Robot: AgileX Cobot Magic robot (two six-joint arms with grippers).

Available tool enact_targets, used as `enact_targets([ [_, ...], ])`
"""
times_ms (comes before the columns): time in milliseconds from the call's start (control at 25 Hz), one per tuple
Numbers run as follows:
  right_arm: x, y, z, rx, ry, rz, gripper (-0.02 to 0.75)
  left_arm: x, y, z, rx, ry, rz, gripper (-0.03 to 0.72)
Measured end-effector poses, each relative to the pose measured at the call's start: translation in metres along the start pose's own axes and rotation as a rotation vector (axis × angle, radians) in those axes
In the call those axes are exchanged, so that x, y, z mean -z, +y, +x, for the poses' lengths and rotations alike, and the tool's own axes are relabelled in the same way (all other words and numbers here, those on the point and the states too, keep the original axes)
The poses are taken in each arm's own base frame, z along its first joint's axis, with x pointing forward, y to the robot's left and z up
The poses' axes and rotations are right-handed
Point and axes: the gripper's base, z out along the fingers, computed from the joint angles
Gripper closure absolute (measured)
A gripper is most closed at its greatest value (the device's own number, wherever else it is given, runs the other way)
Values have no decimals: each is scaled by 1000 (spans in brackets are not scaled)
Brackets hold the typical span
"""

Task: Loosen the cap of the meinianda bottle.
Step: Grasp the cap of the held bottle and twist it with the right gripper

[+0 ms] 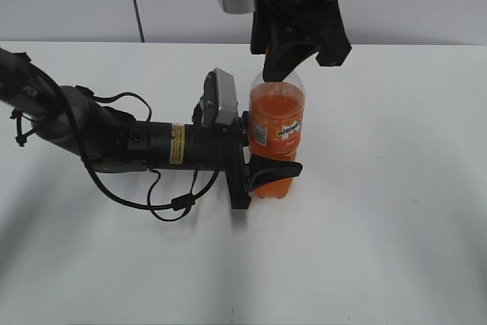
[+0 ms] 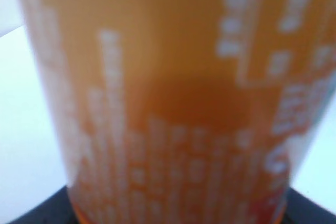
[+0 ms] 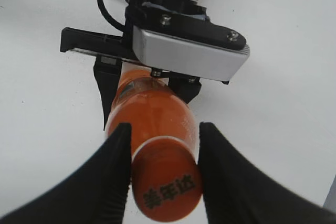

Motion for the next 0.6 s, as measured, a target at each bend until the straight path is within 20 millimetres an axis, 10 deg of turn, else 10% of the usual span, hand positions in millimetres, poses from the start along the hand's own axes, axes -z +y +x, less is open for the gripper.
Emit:
enact_targets([
  [600, 0, -2, -2, -145, -18, 23, 375, 0, 0, 0, 5, 3, -2, 293],
])
